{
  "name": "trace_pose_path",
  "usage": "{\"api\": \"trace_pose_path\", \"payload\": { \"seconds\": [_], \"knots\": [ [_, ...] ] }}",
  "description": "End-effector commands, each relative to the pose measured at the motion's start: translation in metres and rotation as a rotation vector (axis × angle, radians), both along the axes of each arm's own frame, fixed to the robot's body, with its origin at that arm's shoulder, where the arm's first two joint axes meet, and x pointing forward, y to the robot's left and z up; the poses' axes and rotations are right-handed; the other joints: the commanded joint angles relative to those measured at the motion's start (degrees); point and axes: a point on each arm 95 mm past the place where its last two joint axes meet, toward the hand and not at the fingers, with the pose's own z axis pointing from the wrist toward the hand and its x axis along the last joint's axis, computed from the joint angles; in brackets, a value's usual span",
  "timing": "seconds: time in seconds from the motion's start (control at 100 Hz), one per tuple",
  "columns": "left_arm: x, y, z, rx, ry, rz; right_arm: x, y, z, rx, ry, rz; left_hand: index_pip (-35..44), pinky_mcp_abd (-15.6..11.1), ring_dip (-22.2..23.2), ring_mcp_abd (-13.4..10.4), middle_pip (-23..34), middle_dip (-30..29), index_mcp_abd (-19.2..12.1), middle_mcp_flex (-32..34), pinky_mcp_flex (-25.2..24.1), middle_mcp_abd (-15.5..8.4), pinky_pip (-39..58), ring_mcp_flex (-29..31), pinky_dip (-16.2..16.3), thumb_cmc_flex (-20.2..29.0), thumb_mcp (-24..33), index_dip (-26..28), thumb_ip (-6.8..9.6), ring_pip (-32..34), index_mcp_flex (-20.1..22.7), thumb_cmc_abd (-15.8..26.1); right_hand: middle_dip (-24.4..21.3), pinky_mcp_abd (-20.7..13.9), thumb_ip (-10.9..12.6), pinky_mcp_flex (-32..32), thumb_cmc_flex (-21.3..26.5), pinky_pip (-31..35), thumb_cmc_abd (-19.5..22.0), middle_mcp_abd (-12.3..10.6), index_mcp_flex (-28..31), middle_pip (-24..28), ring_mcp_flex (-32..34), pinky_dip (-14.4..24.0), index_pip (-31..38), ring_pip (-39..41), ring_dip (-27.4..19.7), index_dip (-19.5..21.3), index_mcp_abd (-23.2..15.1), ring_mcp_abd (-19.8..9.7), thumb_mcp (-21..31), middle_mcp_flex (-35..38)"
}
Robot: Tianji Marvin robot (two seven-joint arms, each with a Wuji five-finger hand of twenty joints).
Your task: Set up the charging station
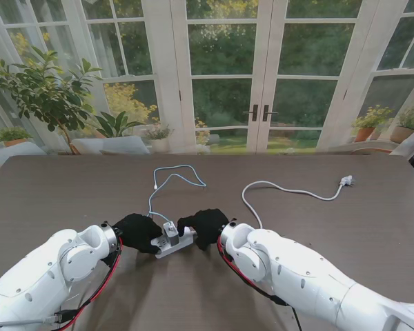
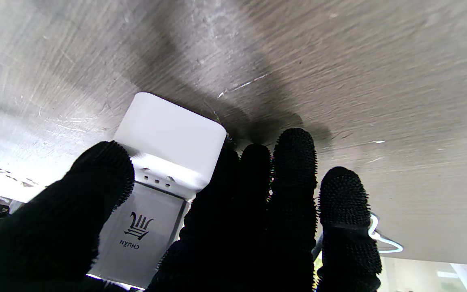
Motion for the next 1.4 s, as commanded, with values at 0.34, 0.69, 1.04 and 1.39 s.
{"api": "trace_pose_path", "payload": {
  "seconds": [0.34, 0.69, 1.04, 1.39],
  "knots": [
    [-0.018, 0.005, -0.029, 0.044, 0.094, -0.012, -0.01, -0.002, -0.012, -0.091, 0.024, 0.001, 2.6, -0.11, 0.65, -0.49, 2.0, -0.52, -8.51, 3.34, 0.18, -2.47, 2.31, 0.88, 1.16, 1.97, 2.13, 0.55, 1.98, 1.29, 3.83, -1.79, 1.5, -2.52, 1.52, 1.7, -0.7, 6.2, 0.73, -1.7, -0.21, 2.31, 2.07, 1.41, -15.71, 4.06, -29.47, -0.65, 8.9, -1.36, 5.31, 2.51],
    [-0.019, 0.005, -0.029, 0.043, 0.098, -0.007, -0.014, -0.001, -0.013, -0.149, 0.003, 0.021, 2.57, -0.03, 0.66, -0.44, 1.96, -0.53, -8.43, 3.25, 0.15, -2.42, 2.32, 0.87, 1.2, 1.89, 2.01, 0.55, 1.97, 1.32, 3.79, -1.72, 2.27, -3.68, 2.2, 2.56, -1.35, 7.57, 1.51, -1.88, 2.06, 2.98, 2.13, 1.66, -15.37, 6.28, -28.52, -0.76, 9.83, -2.73, 5.41, 2.7],
    [-0.02, 0.006, -0.029, 0.042, 0.098, -0.003, -0.019, -0.001, -0.017, -0.216, -0.005, 0.044, 2.63, 0.0, 0.66, -0.46, 1.92, -0.53, -8.45, 3.2, 0.19, -2.39, 2.36, 0.76, 1.25, 1.82, 1.8, 0.6, 1.98, 1.29, 3.92, -1.5, 3.21, -4.76, 3.28, 2.9, -1.93, 8.28, 3.12, -2.4, 4.15, 3.25, 2.14, 1.72, -15.4, 7.37, -28.01, -0.83, 11.0, -3.43, 4.92, 2.85],
    [-0.021, 0.006, -0.03, 0.041, 0.099, 0.001, -0.026, -0.001, -0.025, -0.265, 0.009, 0.043, 2.59, 0.03, 0.69, -0.29, 1.91, -0.53, -8.43, 3.14, 0.07, -2.36, 2.29, 0.72, 1.28, 1.67, 1.54, 0.61, 2.03, 1.31, 3.92, -1.28, 4.71, -5.67, 4.07, 3.08, -1.98, 8.96, 4.62, -2.58, 5.9, 4.04, 2.16, 1.88, -15.26, 9.0, -27.24, -0.81, 12.05, -3.83, 4.41, 3.35]
  ]
}}
